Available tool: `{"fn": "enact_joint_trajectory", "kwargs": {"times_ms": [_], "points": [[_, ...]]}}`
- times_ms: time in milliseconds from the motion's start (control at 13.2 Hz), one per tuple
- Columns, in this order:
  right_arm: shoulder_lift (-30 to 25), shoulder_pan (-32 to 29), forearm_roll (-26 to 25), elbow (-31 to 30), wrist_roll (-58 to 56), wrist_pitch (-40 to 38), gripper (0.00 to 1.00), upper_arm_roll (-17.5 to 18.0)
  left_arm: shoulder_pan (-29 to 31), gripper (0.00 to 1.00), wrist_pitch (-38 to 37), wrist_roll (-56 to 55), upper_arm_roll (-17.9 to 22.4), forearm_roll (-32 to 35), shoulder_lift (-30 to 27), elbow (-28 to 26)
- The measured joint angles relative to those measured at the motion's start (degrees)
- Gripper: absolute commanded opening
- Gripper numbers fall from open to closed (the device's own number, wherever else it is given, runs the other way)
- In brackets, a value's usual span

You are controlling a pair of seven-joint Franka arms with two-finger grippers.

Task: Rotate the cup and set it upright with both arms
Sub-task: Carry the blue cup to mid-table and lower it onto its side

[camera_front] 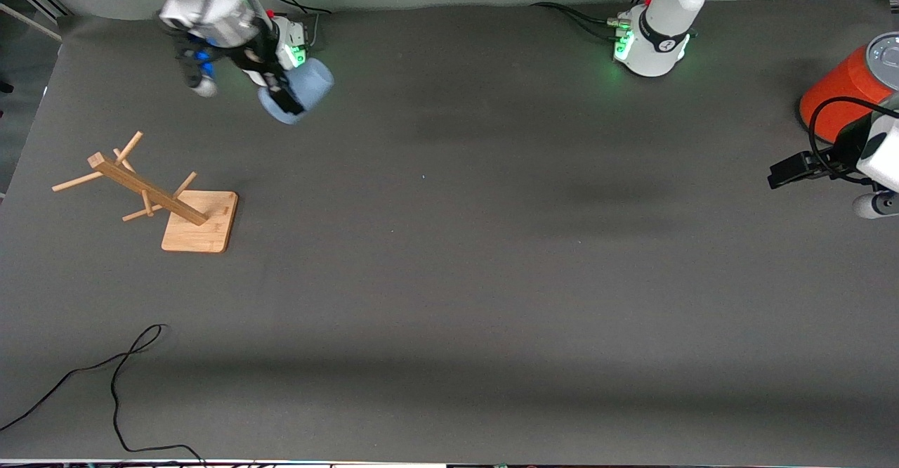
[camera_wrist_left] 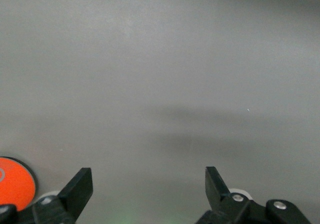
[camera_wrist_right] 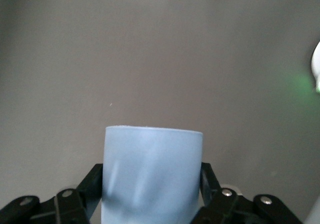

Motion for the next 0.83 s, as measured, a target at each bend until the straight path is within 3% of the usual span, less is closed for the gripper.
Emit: {"fn": "enact_joint_trajectory", "kwargs": {"times_ms": [226, 528, 830], "points": [[13.20, 1.81, -2.44, 8.04, 15.89, 5.39, 0.35, 6.91, -0.04, 1.00, -0.06, 0.00, -0.05, -0.01, -0.04, 0.01], [31.52, 12.72, -15.31, 18.52, 37.87, 9.41, 0.34, 7.54, -0.04, 1.00, -0.10, 0.00, 0.00, -0.02, -0.04, 0.02], [49.34, 20.38, -25.91, 30.67, 51.05, 9.80, 0.32, 7.27, -0.04, 1.00, -0.10, 0.00, 0.00, -0.02, -0.04, 0.02]]}}
